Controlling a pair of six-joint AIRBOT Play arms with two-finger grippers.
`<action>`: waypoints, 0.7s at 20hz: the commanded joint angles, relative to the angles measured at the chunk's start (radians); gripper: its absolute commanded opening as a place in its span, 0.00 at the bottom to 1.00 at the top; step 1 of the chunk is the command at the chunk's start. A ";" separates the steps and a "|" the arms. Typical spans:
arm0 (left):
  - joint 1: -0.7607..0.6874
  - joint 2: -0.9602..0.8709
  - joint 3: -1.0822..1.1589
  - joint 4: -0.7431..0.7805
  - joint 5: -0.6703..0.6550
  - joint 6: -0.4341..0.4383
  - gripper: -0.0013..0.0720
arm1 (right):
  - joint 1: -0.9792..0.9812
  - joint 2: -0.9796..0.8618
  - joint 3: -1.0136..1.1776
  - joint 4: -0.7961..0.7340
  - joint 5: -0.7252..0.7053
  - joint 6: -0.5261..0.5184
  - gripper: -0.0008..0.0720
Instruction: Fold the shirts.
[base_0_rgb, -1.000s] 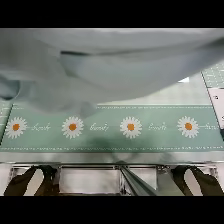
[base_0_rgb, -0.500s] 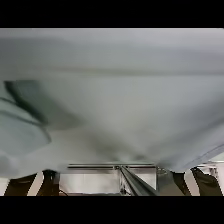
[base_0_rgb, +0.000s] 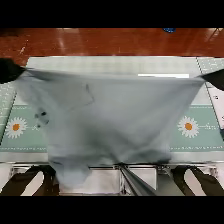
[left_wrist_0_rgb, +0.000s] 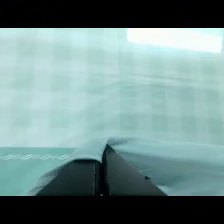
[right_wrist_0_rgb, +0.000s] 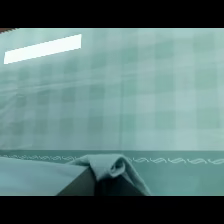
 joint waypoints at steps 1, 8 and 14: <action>-0.001 -0.306 -0.019 -0.129 0.246 0.008 0.04 | 0.001 -0.276 -0.048 0.224 -0.178 -0.136 0.04; -0.017 -0.786 0.322 -0.217 0.216 0.008 0.04 | 0.002 -0.811 0.218 0.369 -0.209 -0.176 0.04; -0.024 -0.888 0.384 -0.239 0.135 0.040 0.04 | 0.073 -0.922 0.302 0.286 -0.215 -0.160 0.04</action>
